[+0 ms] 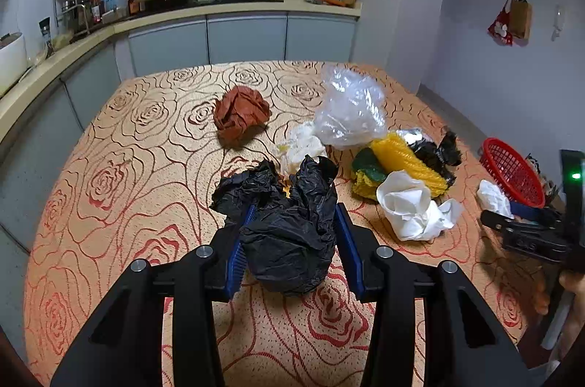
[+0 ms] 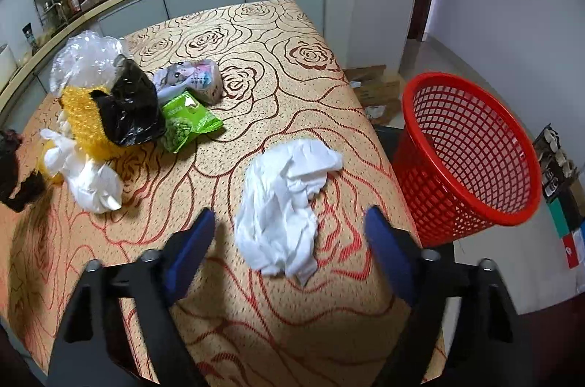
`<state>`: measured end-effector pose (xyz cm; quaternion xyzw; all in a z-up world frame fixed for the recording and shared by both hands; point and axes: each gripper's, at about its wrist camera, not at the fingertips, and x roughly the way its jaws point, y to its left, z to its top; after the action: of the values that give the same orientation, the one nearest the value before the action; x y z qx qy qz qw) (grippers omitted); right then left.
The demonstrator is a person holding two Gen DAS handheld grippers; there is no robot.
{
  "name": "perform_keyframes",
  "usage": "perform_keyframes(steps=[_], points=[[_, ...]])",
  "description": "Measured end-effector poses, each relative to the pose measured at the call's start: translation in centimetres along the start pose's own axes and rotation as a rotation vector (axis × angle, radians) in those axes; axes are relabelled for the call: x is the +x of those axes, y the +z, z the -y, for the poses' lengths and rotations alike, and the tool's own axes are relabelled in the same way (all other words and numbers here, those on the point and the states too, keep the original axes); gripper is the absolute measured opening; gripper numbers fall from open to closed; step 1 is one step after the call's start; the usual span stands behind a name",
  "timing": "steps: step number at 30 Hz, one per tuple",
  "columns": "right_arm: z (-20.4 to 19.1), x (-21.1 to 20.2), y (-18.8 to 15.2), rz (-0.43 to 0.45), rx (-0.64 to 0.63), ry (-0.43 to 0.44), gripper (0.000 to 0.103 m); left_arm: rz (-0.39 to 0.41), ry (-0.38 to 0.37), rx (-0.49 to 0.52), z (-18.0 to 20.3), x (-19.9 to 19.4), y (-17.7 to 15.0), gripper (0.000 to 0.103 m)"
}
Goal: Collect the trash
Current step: 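Grasp the black plastic bag with the left tool while the right tool grasps the white tissue, then carry both items to the red basket and open both tools to drop them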
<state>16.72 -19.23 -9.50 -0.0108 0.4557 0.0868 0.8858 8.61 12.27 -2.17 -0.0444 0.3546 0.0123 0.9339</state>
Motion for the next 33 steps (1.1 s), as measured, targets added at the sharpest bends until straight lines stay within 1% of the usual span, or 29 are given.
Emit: perform_keyframes(steps=[1,3,4,6,9,14,17,20,23,28,33], points=[[0.0,0.0,0.0,0.007,-0.001,-0.008,0.063,0.008,-0.001,-0.004,-0.1,-0.4,0.1,0.042],[0.0,0.0,0.2,0.009,-0.009,-0.011,0.050,0.021,-0.010,-0.016,-0.4,-1.0,0.1,0.042],[0.1,-0.1,0.2,0.011,-0.008,-0.003,0.047,0.027,-0.013,-0.021,-0.5,-1.2,0.2,0.042],[0.3,-0.3,0.2,0.011,-0.003,0.013,0.033,0.038,-0.021,-0.034,-0.7,-1.6,0.3,0.042],[0.4,-0.6,0.2,0.014,0.000,0.035,0.025,0.043,-0.034,-0.043,-0.8,-1.8,0.2,0.042],[0.3,-2.4,0.4,0.064,0.000,0.071,0.024,0.056,-0.046,-0.041,-0.4,-2.2,0.5,0.042],[0.7,-3.8,0.7,0.100,0.006,0.094,0.024,0.076,-0.061,-0.036,0.1,-2.8,1.0,0.042],[1.4,-5.0,1.1,0.129,0.018,0.111,0.024,0.100,-0.083,-0.015,1.1,-3.4,1.6,0.042],[2.4,-5.8,1.5,0.151,0.039,0.115,0.024,0.109,-0.090,0.010,2.2,-3.6,2.2,0.042],[5.0,-6.9,1.9,0.177,0.082,0.108,0.024,0.117,-0.127,0.068,5.3,-3.1,3.9,0.042],[8.3,-8.1,2.2,0.206,0.128,0.054,0.024,0.129,-0.192,0.145,10.1,-2.0,6.0,0.042]])
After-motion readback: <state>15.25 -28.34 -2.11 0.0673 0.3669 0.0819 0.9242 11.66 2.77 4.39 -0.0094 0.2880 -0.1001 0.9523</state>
